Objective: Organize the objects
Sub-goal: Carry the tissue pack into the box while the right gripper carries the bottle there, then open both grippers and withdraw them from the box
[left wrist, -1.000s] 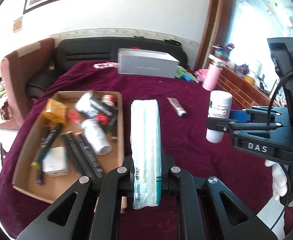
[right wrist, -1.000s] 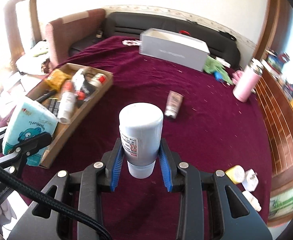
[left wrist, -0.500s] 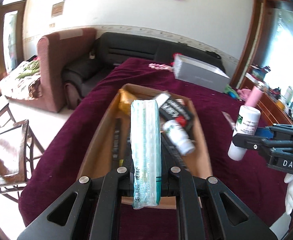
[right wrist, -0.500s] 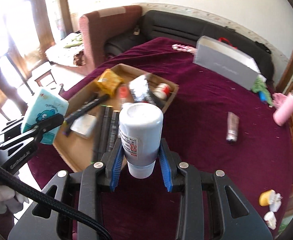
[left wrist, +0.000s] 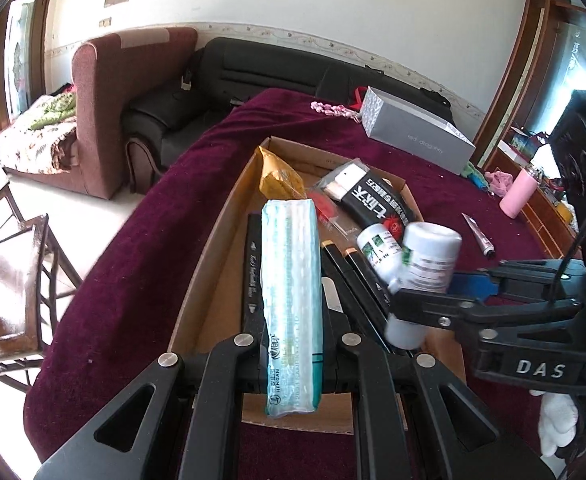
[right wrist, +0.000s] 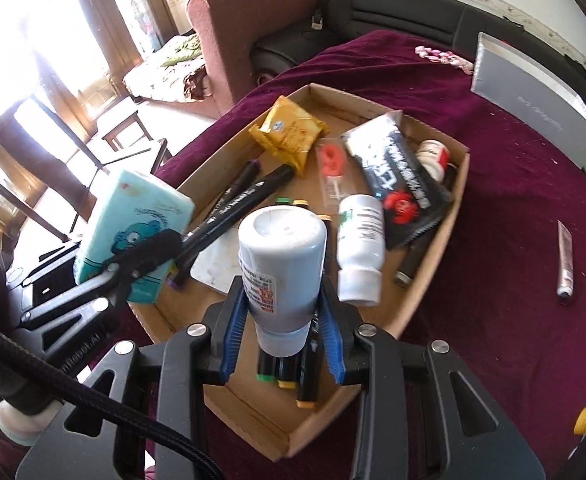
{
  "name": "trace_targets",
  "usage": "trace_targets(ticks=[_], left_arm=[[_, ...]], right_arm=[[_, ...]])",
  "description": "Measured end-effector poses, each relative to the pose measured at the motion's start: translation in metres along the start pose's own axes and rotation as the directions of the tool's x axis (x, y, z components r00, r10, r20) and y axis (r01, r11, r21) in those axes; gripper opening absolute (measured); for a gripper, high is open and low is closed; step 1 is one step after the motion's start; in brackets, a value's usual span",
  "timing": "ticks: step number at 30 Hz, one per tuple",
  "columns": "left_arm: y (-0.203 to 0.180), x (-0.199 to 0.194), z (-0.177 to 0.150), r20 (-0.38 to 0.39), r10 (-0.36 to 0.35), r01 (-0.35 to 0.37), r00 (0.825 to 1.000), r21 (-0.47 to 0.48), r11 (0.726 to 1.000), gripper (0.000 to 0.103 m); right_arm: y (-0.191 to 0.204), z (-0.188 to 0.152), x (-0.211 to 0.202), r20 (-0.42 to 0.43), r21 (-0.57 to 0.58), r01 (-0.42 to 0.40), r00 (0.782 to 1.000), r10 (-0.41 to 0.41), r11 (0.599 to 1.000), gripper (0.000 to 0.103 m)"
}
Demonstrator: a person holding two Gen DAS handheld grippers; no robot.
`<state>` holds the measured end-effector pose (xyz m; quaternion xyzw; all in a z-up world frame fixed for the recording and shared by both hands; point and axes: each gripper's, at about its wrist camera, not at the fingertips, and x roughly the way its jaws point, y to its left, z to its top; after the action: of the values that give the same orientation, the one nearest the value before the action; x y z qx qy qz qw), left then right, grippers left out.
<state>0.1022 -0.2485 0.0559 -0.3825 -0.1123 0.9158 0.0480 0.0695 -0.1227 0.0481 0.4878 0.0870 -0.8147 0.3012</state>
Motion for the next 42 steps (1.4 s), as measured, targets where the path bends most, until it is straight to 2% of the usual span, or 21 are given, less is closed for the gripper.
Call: trace_targets(ticks=[10,15,25,36,41,42], left_arm=[[-0.020,0.011,-0.012,-0.066,-0.121,0.120,0.990,-0.008,0.993,0.010],[-0.024,0.021,-0.014,-0.105,-0.155,0.153,0.982,-0.027,0.988,0.010],[-0.024,0.038,-0.016,-0.144,-0.178,0.172,0.974,-0.052,0.984,0.010],[-0.026,0.038,-0.020,-0.162,-0.178,0.174,0.971,-0.038,0.984,0.010],[-0.038,0.032,-0.021,-0.185,-0.177,0.188,0.967,0.046,0.981,0.018],[-0.040,0.030,-0.021,-0.182,-0.176,0.190,0.967,0.060,0.980,0.025]], right_arm=[[-0.010,0.025,0.025,-0.032,0.017,0.015,0.999,-0.014,1.000,0.033],[-0.014,0.041,0.031,-0.027,0.021,0.024,0.999,-0.023,1.000,0.033],[-0.017,0.075,0.062,-0.064,0.048,0.018,0.998,-0.015,0.999,0.033],[-0.022,0.086,0.083,-0.089,0.072,0.030,0.996,-0.023,0.997,0.033],[-0.026,0.087,0.084,-0.074,0.095,0.020,0.997,-0.013,0.995,0.036],[-0.027,0.088,0.084,-0.074,0.105,0.010,0.997,-0.002,0.994,0.038]])
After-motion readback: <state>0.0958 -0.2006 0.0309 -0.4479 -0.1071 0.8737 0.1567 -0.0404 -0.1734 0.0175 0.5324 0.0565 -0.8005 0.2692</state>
